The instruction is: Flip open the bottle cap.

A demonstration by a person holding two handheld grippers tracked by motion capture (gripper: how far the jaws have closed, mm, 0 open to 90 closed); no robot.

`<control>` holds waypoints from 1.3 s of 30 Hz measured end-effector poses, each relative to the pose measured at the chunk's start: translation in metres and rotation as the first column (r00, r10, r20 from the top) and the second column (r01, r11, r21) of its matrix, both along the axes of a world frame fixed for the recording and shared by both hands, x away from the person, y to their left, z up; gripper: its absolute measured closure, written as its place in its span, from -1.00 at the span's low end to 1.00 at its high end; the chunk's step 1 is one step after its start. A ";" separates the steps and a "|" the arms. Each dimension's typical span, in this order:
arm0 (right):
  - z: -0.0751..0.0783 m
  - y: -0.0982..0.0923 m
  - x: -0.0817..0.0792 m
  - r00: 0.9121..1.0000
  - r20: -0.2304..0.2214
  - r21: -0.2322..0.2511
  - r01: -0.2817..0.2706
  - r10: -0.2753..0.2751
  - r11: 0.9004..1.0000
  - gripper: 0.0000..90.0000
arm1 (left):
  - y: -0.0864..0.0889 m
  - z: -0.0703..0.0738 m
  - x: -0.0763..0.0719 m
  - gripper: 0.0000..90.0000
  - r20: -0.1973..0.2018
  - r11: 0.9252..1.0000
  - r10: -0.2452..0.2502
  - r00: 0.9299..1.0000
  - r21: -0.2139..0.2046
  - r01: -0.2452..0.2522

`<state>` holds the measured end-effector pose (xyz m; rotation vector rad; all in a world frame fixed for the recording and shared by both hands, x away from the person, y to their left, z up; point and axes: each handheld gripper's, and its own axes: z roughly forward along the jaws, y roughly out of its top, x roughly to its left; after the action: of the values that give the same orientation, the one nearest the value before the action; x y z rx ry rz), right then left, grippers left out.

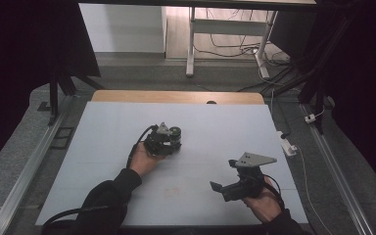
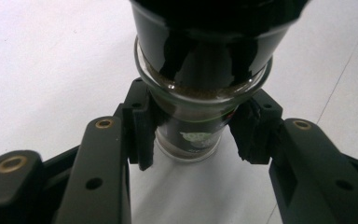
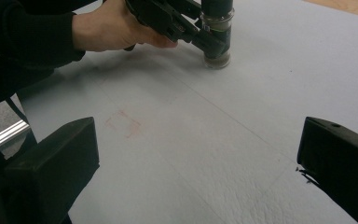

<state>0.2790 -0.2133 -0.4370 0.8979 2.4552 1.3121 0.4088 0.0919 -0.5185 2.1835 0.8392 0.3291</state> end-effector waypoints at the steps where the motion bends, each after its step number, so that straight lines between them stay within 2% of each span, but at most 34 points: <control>1: 0.000 0.002 0.002 1.000 -0.004 -0.002 -0.004 0.004 1.000 -1.00 | 0.000 0.000 0.000 0.20 0.001 1.000 0.000 1.000 -0.002 0.000; 8: -0.001 0.020 0.015 1.000 -0.007 -0.037 -0.020 0.020 0.999 -1.00 | 0.001 -0.001 0.000 0.20 0.005 1.000 -0.005 1.000 -0.006 0.005; 15: -0.004 0.034 0.027 1.000 -0.015 -0.045 -0.015 0.014 0.999 -1.00 | 0.001 -0.001 0.001 0.19 0.004 1.000 -0.009 1.000 -0.005 0.009; 21: -0.005 0.043 0.038 0.999 -0.044 -0.018 -0.015 0.014 1.000 -1.00 | 0.002 0.000 0.002 0.19 0.005 1.000 -0.023 1.000 -0.002 0.023; 25: -0.006 0.048 0.046 0.998 -0.055 -0.019 -0.016 0.015 1.000 -1.00 | 0.002 0.000 0.002 0.19 0.007 1.000 -0.030 1.000 -0.001 0.030; 39: -0.013 0.077 0.074 0.999 -0.043 -0.059 -0.021 0.018 0.998 -1.00 | 0.003 -0.001 0.003 0.19 0.006 0.999 -0.041 0.999 -0.004 0.041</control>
<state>0.3530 -0.1364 -0.4499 0.8986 2.5271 1.2316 0.4119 0.0948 -0.5192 2.1915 0.7905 0.3134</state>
